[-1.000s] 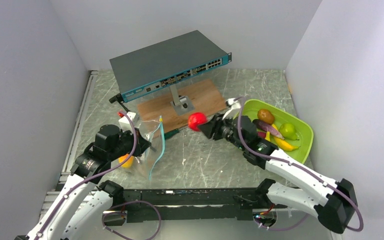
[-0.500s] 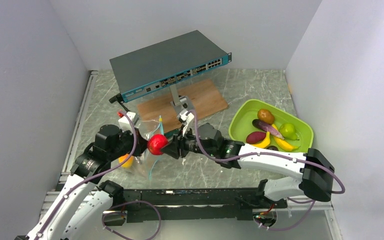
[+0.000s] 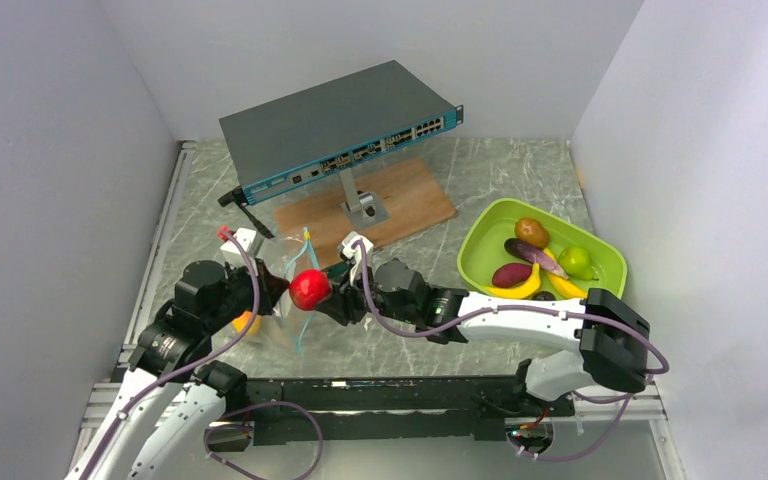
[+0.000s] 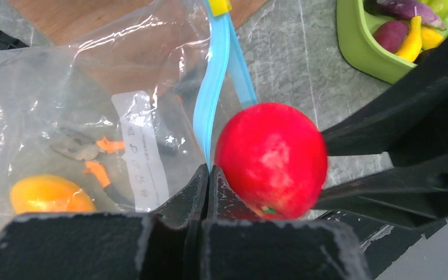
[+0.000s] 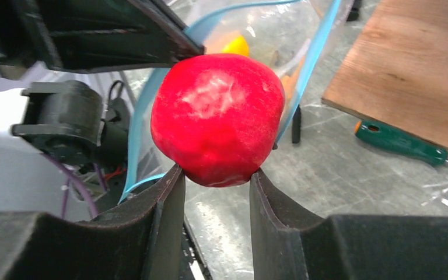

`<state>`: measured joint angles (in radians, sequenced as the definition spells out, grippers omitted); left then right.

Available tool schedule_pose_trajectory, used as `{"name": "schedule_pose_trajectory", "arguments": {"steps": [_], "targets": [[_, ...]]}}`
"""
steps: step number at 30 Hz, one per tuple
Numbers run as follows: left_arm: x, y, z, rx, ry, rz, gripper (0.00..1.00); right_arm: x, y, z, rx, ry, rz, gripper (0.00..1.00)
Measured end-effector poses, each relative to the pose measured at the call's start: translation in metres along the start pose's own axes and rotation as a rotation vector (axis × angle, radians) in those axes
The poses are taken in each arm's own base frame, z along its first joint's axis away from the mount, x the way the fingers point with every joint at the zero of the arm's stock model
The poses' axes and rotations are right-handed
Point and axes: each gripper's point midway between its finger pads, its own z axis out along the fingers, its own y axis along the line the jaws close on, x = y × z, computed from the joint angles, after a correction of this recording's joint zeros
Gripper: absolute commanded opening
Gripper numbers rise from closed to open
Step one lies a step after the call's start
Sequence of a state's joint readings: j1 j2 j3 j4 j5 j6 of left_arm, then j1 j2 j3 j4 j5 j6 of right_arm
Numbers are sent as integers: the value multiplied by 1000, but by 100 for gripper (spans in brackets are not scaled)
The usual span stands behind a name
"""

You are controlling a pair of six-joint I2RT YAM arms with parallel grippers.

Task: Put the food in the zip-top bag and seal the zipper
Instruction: Place the fake fruit in the zipper food storage bag.

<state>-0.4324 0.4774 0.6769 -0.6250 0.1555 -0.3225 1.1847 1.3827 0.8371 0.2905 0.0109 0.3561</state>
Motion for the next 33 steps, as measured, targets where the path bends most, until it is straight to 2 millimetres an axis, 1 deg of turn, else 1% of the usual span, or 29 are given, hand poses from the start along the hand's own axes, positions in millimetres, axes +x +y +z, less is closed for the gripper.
{"name": "schedule_pose_trajectory", "arguments": {"steps": [2, 7, 13, 16, 20, 25, 30, 33], "targets": [[-2, -1, -2, 7, -13, 1, 0, 5, -8, 3, 35, 9, -9, 1], [-3, -23, -7, 115, -20, 2, 0, 9, -24, 7, 113, 4, -16, 0], [0, -30, -6, 161, 3, 2, 0, 6, -28, 13, 136, -20, -6, 0], [1, -33, -4, 177, 16, 1, 0, 7, -30, 26, 149, -20, 11, 1], [1, -34, -4, 184, 19, 1, 0, 1, -31, 44, 165, -51, 37, 5], [0, -35, -5, 184, 14, 0, 0, -4, -32, 62, 192, -113, 51, 10], [-1, -35, -7, 186, 5, -4, 0, -2, -32, 77, 212, -178, 57, 14], [-1, -35, -7, 184, 5, -11, 0, 5, -37, 86, 228, -202, 61, 24]]}}
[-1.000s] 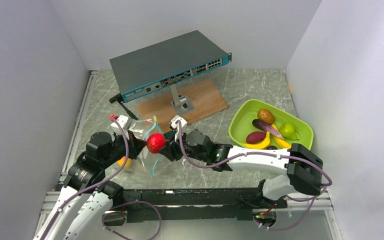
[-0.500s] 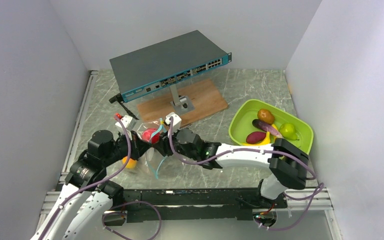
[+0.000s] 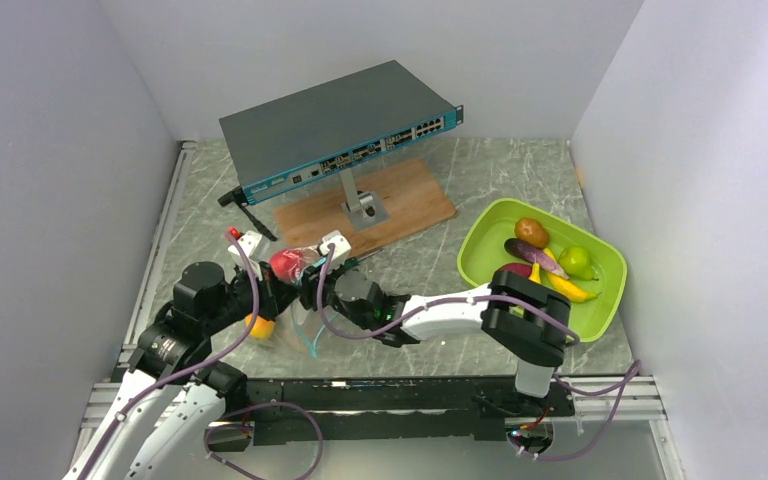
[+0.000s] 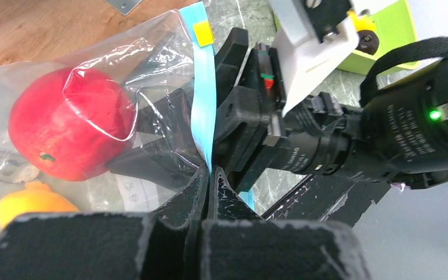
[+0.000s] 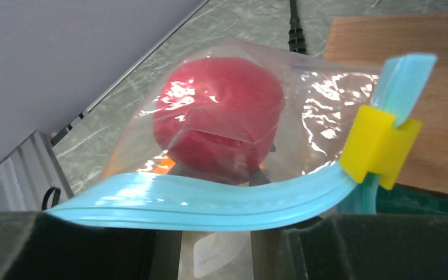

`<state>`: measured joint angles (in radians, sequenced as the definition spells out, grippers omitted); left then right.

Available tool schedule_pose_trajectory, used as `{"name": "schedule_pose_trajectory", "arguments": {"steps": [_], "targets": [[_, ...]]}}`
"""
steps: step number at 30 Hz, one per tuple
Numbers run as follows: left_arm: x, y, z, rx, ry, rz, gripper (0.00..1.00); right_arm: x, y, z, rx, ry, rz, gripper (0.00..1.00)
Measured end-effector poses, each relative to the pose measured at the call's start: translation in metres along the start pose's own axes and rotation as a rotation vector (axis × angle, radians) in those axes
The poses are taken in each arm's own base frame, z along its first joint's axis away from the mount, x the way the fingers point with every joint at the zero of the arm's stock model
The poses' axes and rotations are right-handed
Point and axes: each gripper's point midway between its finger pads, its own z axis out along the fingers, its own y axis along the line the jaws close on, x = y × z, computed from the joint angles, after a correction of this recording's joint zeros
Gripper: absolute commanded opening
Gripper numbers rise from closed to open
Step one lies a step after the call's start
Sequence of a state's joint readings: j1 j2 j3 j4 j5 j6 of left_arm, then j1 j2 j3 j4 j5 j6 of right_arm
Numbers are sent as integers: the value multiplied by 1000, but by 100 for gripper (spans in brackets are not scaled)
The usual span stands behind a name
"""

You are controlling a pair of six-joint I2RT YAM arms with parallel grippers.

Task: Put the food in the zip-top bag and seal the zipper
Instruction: Place the fake fruit in the zipper food storage bag, then adjust the zipper food storage bag at the center of the board.

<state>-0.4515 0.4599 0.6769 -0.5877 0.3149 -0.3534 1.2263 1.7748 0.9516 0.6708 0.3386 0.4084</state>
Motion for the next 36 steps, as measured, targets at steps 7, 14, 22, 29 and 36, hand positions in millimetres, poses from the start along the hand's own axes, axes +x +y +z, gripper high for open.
{"name": "schedule_pose_trajectory", "arguments": {"steps": [7, 14, 22, 29, 36], "targets": [[-1, 4, 1, -21, -5, -1, 0, 5, -3, 18, 21, -49, 6, 56], [-4, 13, 0, -71, -20, -3, 0, 4, -21, 23, 82, -72, -12, 78], [1, 9, 1, -51, 3, -13, 0, 6, -26, 9, 92, -61, -40, 77], [1, 10, 2, -55, 6, -14, 0, -29, -9, -27, 25, -75, -39, 74], [6, 16, 5, -96, 33, -55, 0, -37, -7, -63, -1, 19, -41, 75]]}}
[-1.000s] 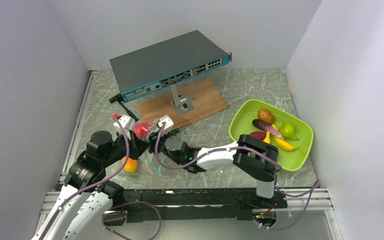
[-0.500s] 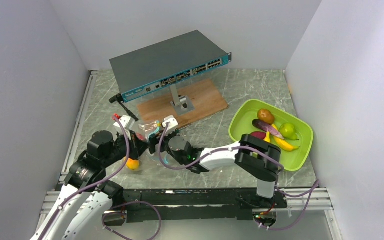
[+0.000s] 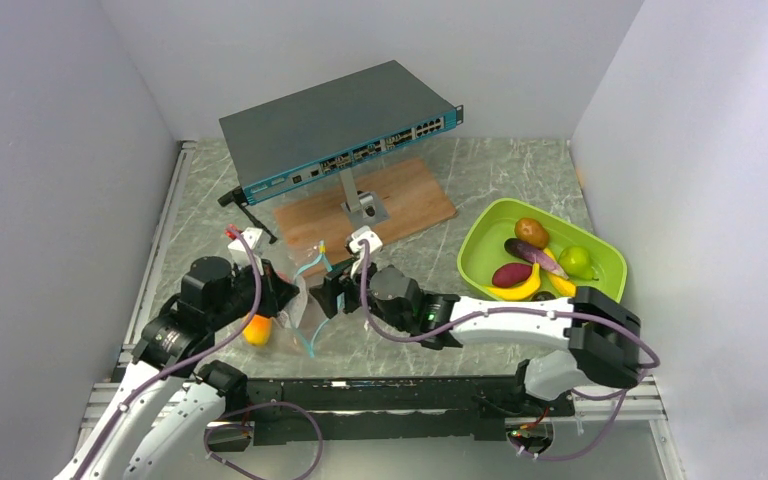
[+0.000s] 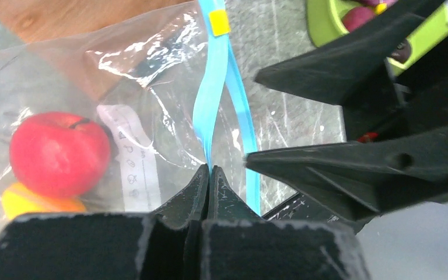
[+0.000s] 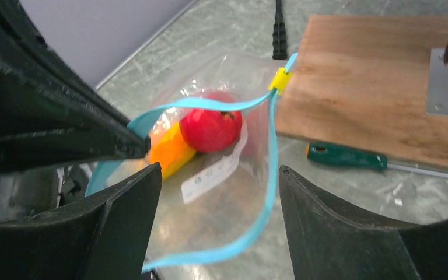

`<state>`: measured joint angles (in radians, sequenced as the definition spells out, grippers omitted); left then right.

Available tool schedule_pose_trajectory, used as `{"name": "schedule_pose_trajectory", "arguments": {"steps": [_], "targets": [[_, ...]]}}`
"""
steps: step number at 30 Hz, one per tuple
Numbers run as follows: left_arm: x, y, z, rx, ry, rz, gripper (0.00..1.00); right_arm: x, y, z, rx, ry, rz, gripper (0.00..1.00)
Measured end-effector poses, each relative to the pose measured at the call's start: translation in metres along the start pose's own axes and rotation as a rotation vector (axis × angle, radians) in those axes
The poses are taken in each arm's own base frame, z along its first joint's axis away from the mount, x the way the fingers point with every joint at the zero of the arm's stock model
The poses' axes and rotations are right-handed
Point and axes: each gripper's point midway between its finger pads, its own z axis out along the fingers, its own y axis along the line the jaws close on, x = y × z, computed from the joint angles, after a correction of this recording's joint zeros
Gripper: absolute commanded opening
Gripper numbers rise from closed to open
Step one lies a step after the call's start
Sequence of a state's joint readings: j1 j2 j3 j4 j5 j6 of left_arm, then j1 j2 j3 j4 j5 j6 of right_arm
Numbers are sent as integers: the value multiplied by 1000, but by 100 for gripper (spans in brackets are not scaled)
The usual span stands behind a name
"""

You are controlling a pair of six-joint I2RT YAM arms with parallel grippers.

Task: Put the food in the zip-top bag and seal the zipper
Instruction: Adjust the zipper food storage bag at the center of the board.

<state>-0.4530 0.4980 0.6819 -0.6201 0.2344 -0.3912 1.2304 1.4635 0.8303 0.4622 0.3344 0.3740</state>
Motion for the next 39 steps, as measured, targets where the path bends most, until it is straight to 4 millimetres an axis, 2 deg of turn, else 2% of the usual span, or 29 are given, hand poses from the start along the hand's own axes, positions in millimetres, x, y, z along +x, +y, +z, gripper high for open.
{"name": "schedule_pose_trajectory", "arguments": {"steps": [4, 7, 9, 12, 14, 17, 20, 23, 28, 31, 33, 35, 39], "targets": [[-2, 0, -5, -56, 48, -100, 0, 1, -7, -22, 25, 69, -3, 78], [-25, -12, -18, -68, 16, -193, 0, -9, -13, -40, 47, 80, -7, 84], [-46, -22, -32, -65, -36, -239, 0, -23, -16, -52, 54, 64, -12, 84], [-82, -39, -56, -40, -133, -292, 0, -44, -13, -60, 39, 56, -15, 84], [-92, -44, -61, -29, -165, -329, 0, -59, -6, -59, 27, 59, -11, 84], [-75, -37, -51, -46, -133, -401, 0, -68, 5, -55, 1, 75, 5, 84], [-42, -23, -35, -83, -71, -470, 0, -53, 7, -56, -10, 138, 20, 84], [-24, -16, -31, -95, -55, -516, 0, -39, 6, -59, -9, 195, 25, 84], [-29, -21, -44, -53, -118, -534, 0, -31, 4, -63, 3, 241, 28, 84], [-32, -23, -47, -37, -136, -530, 0, -36, 8, -65, -4, 255, 38, 83], [-33, -24, -46, -32, -137, -528, 0, -45, 14, -63, -12, 246, 50, 79], [-34, -25, -44, -30, -127, -526, 0, -55, 20, -57, -20, 234, 61, 69], [-34, -27, -37, -36, -84, -514, 0, -60, 31, -45, -37, 248, 72, 60]]}}
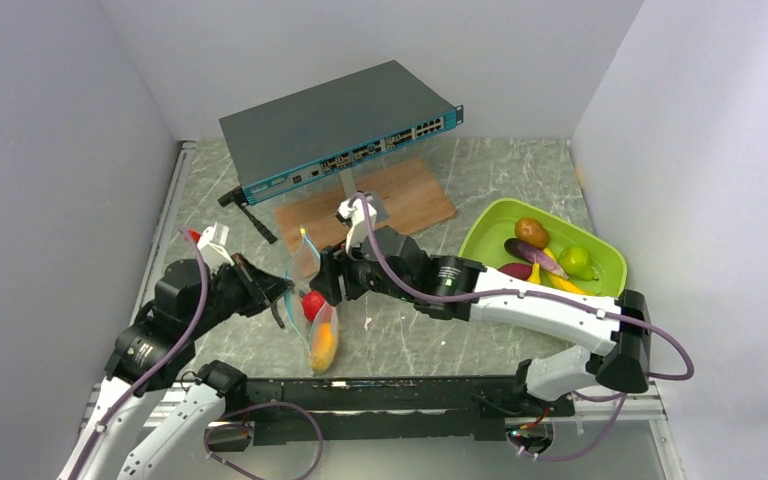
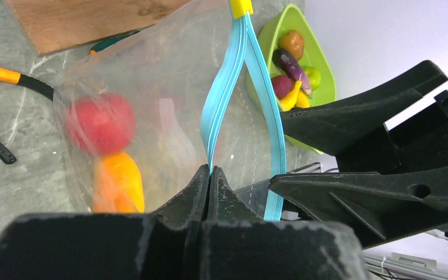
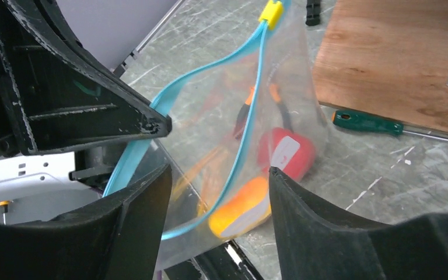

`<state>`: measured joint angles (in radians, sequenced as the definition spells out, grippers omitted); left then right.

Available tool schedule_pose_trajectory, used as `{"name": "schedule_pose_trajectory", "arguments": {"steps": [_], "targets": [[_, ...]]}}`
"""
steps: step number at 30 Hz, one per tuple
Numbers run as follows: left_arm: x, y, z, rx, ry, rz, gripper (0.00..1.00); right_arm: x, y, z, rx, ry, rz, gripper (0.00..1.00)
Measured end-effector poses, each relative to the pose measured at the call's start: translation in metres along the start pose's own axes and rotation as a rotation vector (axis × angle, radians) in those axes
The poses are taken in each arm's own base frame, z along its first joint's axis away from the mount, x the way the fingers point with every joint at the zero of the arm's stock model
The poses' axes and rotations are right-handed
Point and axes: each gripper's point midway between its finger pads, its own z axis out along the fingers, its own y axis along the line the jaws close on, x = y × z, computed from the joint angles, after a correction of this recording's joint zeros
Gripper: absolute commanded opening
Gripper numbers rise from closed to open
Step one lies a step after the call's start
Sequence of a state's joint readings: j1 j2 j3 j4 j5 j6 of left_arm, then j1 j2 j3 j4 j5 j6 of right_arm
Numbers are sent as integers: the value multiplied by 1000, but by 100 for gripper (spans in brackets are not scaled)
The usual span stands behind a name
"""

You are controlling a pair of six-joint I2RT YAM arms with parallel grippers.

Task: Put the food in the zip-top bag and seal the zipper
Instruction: Adjust the zipper food storage bag at the center of the board, then pick up the fake vegetable from the bin.

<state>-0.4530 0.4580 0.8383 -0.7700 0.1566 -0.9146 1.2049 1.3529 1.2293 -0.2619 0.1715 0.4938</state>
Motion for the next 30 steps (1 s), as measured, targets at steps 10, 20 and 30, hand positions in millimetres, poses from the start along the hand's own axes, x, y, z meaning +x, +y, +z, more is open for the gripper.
{"name": "schedule_pose_trajectory", "arguments": {"steps": [10, 20, 30], "targets": [[3, 9, 12, -100, 92, 54, 20, 6, 10, 14, -24, 69, -11, 34], [10, 20, 11, -131, 140, 144, 0, 2, 6, 15, -4, 49, -25, 60], [8, 7, 8, -63, 163, 240, 0, -58, -44, -46, 246, -162, -97, 86]]}}
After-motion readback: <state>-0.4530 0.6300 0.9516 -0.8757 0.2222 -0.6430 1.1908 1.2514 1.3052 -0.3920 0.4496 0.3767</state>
